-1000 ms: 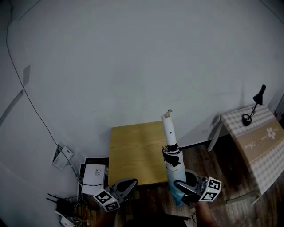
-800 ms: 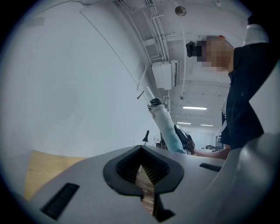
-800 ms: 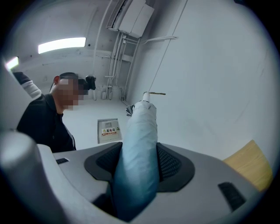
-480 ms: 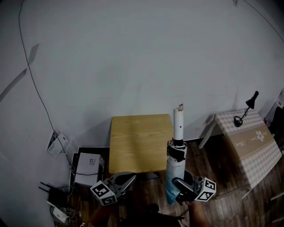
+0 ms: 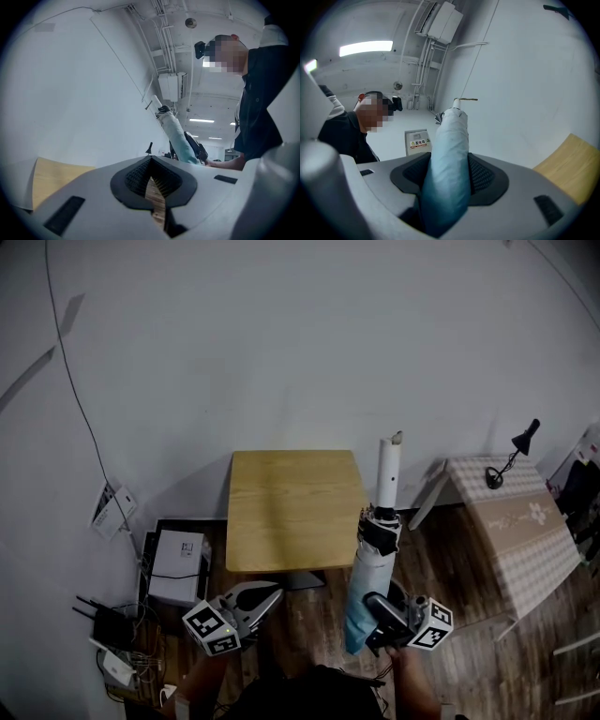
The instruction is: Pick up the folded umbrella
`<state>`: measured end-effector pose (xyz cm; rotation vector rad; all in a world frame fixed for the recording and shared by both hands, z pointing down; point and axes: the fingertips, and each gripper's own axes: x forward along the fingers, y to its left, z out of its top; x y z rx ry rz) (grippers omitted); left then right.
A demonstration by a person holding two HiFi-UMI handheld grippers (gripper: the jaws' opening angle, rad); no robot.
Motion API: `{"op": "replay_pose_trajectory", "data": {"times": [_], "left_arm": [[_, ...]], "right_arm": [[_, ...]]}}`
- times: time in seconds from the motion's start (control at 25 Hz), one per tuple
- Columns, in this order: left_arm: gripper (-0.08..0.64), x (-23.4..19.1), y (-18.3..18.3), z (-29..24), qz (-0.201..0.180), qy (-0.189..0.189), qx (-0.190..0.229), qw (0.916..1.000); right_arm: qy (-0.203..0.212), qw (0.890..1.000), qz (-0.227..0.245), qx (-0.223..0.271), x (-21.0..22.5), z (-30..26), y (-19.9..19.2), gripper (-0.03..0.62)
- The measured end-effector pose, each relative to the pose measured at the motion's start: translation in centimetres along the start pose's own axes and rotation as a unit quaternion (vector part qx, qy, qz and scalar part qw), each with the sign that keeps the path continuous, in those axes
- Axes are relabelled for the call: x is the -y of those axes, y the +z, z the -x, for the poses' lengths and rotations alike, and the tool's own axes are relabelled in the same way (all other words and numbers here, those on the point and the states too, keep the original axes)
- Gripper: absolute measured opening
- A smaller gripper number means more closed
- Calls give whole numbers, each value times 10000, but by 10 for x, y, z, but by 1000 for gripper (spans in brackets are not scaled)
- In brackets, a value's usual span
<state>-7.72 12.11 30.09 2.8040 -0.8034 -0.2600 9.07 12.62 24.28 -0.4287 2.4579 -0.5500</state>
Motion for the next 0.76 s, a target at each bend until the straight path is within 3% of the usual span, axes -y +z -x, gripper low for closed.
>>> {"op": "replay_pose_trajectory", "data": {"times": [0.12, 0.32, 0.48, 0.76], "left_arm": [[9, 7, 10, -4, -198, 65, 9, 9998], [9, 10, 11, 1, -188, 255, 51, 9995], [9, 4, 11, 6, -108, 264, 112, 9995], [9, 9, 4, -12, -452, 177, -144, 9987]], "right_arm": [[99, 9999, -30, -93, 0, 3, 3, 249], [283, 9992, 122, -272, -5, 2, 9, 249], [243, 9990, 241, -278, -3, 0, 12, 249], [62, 9994, 181, -283, 20, 1, 13, 249]]}}
